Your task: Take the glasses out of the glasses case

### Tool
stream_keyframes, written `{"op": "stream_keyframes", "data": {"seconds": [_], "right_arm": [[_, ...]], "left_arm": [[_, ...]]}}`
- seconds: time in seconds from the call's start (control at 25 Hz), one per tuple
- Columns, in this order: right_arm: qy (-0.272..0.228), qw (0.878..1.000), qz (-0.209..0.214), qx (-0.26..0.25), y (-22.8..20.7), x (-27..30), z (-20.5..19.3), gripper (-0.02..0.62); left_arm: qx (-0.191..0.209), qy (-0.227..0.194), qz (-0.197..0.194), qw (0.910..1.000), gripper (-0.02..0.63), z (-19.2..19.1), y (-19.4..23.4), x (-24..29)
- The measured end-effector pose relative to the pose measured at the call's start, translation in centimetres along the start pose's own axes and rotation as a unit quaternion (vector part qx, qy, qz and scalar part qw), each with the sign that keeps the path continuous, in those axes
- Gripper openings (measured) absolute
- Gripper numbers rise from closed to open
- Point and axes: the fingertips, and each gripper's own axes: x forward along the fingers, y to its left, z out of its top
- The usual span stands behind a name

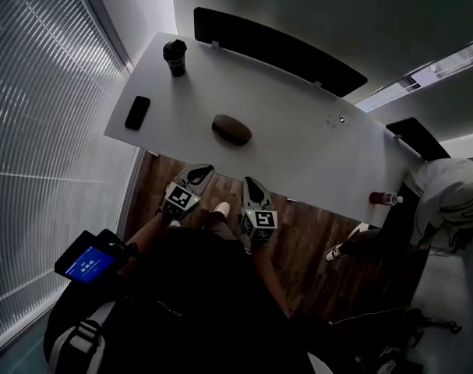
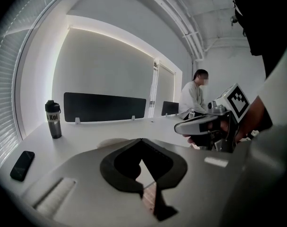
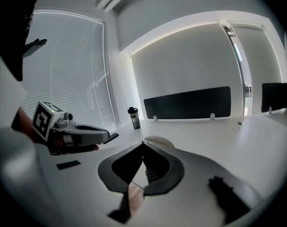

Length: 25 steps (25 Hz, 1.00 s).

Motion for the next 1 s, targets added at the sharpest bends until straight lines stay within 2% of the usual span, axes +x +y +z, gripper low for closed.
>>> {"op": "stream_keyframes", "data": {"seconds": [0.2,0.36,0.6,0.8,1.0], "right_arm": [[0.011,1.000,0.014,-0.007,-4.3,1.0,0.2,0.005],[0.039,0.999,0.022,-0.021,-6.1,2.4,-0.4,0.005],[0.057,0.997,0.026,-0.038,-6.9,7.3,1.0,0.005],[0.089,0.985,0.062,-0.137,-5.0,12.3,0.8,0.005],[0.129,0.962,0.079,-0.227,-3.6,17.6,-0.1,0.005]], "left_arm": [[-0.002,0.018,0.014,0.9998,0.008,0.2,-0.3,3.1],[0.009,0.051,0.013,0.9986,0.008,-1.3,0.7,4.8],[-0.044,0.094,0.026,0.9942,0.008,-3.4,5.1,7.5],[-0.045,0.114,-0.010,0.9924,0.009,-5.2,8.2,10.5],[-0.042,0.123,-0.046,0.9904,0.017,-7.8,11.6,12.8]]}}
